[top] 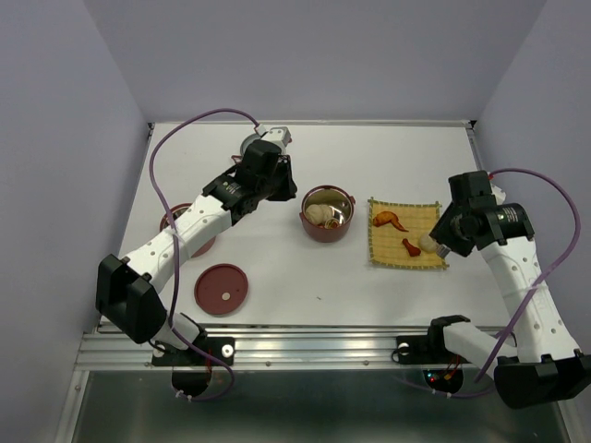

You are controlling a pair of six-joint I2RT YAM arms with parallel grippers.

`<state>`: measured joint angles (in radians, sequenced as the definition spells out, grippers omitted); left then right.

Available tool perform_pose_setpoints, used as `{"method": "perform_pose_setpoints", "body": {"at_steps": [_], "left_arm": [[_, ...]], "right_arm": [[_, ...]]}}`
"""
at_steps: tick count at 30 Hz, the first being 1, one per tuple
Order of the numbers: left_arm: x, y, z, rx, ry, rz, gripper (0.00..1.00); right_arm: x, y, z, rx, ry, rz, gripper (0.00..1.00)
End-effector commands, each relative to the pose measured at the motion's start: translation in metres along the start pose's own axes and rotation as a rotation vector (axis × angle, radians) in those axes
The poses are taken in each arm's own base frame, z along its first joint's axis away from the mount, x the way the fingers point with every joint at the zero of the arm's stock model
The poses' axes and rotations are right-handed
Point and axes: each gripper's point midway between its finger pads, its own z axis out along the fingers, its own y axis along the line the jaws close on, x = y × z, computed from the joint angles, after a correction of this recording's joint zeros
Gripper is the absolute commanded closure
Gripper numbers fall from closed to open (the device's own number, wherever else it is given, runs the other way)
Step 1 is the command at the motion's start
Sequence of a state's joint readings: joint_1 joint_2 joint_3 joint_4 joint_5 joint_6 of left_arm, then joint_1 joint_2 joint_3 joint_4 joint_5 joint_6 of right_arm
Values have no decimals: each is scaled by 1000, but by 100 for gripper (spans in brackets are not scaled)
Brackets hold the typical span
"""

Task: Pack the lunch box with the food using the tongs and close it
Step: Pick up the fake food from the plate.

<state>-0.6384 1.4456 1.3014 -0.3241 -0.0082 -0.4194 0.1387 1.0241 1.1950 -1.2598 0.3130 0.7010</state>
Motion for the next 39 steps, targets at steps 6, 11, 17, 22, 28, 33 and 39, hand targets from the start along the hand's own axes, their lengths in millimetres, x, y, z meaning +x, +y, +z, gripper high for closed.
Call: {"method": "perform_pose_setpoints", "body": {"at_steps": [6, 11, 17, 22, 28, 33, 39], "left_arm": [[-6, -2, 3, 15, -27, 11, 100], [-5, -2, 4, 14, -23, 14, 100], [-4, -1, 5, 12, -22, 11, 100], [-4, -1, 5, 12, -22, 11, 100], [-4, -1, 6, 11, -20, 13, 100], [-4, -1, 6, 11, -19, 10, 100], [-5, -1, 6, 11, -20, 11, 100]], "right_arm": [[3, 2, -1, -33, -8, 16, 51], [7, 3, 2, -39, 5, 11, 48], [14, 4, 10, -43, 28, 0, 48], [20, 5, 17, -42, 45, -9, 48], [23, 8, 22, -53, 59, -19, 50], [21, 11, 21, -64, 54, -20, 62], [10, 12, 9, -72, 28, -19, 82]]}}
